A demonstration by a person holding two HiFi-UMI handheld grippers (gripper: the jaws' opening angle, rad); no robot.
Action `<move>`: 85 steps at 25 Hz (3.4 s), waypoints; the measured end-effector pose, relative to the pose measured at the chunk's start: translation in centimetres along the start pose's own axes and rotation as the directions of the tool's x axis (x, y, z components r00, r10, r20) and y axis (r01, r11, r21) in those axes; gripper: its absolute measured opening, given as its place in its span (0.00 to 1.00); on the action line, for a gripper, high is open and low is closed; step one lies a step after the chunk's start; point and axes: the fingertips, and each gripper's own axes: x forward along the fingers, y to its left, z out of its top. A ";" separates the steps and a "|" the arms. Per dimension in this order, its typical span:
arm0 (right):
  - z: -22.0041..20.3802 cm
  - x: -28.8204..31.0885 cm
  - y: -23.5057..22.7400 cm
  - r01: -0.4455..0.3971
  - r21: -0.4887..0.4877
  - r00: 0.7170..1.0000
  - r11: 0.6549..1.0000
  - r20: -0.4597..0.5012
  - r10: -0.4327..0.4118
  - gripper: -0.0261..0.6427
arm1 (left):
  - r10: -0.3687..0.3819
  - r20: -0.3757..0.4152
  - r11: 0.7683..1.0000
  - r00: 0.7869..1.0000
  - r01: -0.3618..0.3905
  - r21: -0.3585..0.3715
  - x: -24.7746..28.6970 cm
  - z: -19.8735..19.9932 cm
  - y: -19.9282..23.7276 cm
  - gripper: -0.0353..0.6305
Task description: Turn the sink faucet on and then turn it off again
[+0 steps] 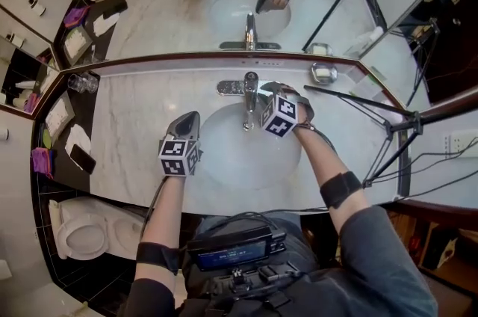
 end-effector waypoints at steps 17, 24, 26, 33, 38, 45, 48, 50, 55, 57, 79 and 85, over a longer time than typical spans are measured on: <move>-6.0 -9.7 1.0 -0.042 0.786 0.962 0.617 0.200 -0.189 0.07 | -0.084 0.041 0.996 0.996 0.084 -0.001 -0.6 1.9 -3.8 0.05; -7.9 -11.9 2.2 -0.073 0.877 0.941 0.474 0.218 -0.259 0.07 | -0.103 0.047 0.995 0.994 0.103 -0.005 -1.3 2.1 -4.5 0.05; -8.4 -12.1 2.3 -0.071 0.885 0.940 0.460 0.214 -0.267 0.07 | -0.099 0.044 0.995 0.994 0.099 -0.007 -1.3 2.1 -4.6 0.05; -9.0 -11.9 2.6 -0.065 0.882 0.941 0.466 0.210 -0.265 0.07 | -0.092 0.049 0.996 0.995 0.092 -0.003 -1.0 2.0 -4.5 0.05; -9.0 -11.2 2.3 -0.025 0.850 0.947 0.527 0.189 -0.259 0.07 | -0.092 0.043 0.996 0.995 0.093 -0.005 -0.8 2.0 -4.4 0.05; -6.9 -9.3 0.7 0.090 0.678 0.958 0.730 0.143 -0.250 0.10 | -0.084 0.039 0.996 0.996 0.085 -0.006 -0.3 1.8 -4.1 0.05; -5.7 -8.0 0.1 0.106 0.585 0.964 0.804 0.138 -0.228 0.18 | -0.076 0.037 0.997 0.996 0.076 -0.007 -0.3 1.8 -3.7 0.05; -5.0 -7.0 -0.1 0.117 0.509 0.968 0.853 0.135 -0.213 0.20 | -0.069 0.037 0.998 0.997 0.069 -0.009 -0.3 1.7 -3.4 0.05; -3.5 -3.8 -0.1 0.152 0.236 0.977 0.960 0.113 -0.183 0.28 | -0.053 0.037 0.998 0.998 0.054 -0.018 -0.3 1.5 -2.7 0.05; -2.8 -2.7 -0.2 0.158 0.131 0.979 0.979 0.108 -0.172 0.29 | -0.046 0.033 0.999 0.998 0.047 -0.023 -0.2 1.2 -2.4 0.05; 0.0 5.2 1.2 0.124 -0.468 0.992 0.875 0.042 -0.118 0.28 | 0.022 -0.001 0.997 1.000 -0.022 -0.075 -0.4 -1.5 -0.1 0.05; 0.2 4.9 1.2 0.127 -0.458 0.991 0.880 0.032 -0.127 0.26 | 0.013 -0.006 0.996 1.000 -0.013 -0.087 0.0 -1.9 -0.5 0.05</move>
